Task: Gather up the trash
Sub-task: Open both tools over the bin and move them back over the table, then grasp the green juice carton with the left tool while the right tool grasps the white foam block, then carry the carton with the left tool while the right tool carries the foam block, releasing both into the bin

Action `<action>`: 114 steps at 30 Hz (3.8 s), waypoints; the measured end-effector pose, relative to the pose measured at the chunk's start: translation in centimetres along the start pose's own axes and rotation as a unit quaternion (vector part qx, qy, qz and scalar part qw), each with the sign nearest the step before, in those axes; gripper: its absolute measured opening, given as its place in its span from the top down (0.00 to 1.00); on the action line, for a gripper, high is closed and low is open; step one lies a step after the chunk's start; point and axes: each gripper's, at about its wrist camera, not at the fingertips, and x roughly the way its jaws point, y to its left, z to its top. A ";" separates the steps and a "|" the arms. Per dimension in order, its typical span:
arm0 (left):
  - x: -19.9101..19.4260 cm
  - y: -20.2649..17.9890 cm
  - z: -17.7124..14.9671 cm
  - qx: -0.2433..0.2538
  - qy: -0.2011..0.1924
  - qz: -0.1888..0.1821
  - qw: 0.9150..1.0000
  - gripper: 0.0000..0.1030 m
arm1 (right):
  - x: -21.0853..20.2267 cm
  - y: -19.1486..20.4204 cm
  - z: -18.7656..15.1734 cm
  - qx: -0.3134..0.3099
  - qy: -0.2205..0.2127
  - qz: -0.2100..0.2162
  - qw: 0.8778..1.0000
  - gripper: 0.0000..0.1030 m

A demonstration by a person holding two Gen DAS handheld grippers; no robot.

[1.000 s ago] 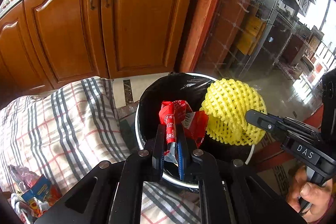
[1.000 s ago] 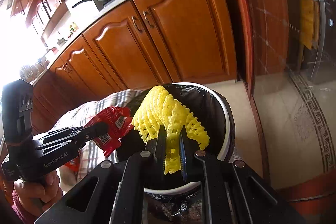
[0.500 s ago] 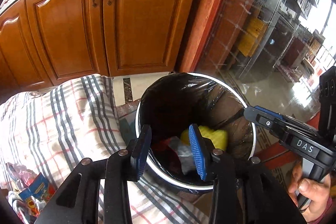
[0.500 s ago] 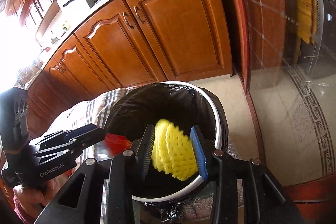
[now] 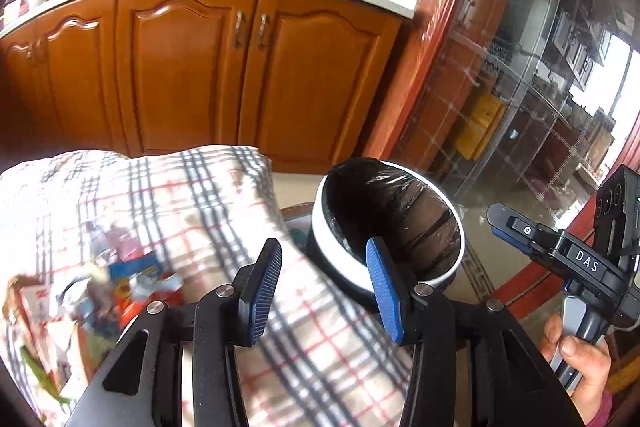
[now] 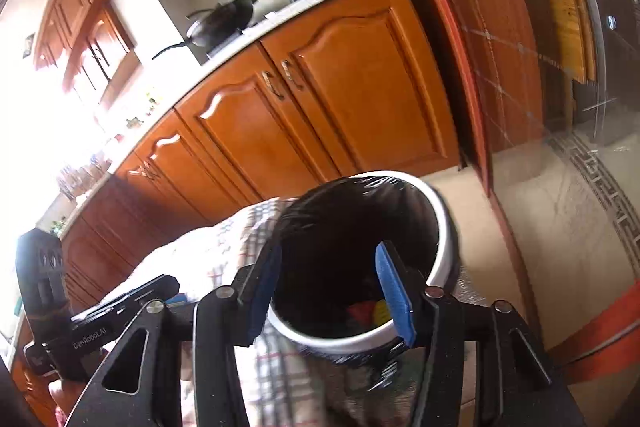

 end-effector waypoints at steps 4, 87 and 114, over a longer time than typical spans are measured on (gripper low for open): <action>-4.0 1.1 -2.8 -0.002 -0.028 0.022 0.999 0.55 | -0.5 1.9 -1.7 -0.001 -0.001 0.025 1.000 0.40; -5.4 -0.5 -2.9 0.045 0.002 -0.015 0.999 0.70 | -1.8 3.8 -5.5 -0.095 0.048 0.029 0.994 0.71; 10.2 -5.7 6.4 0.086 0.062 -0.029 0.994 0.69 | 4.4 -2.1 2.4 -0.087 0.096 -0.047 0.990 0.71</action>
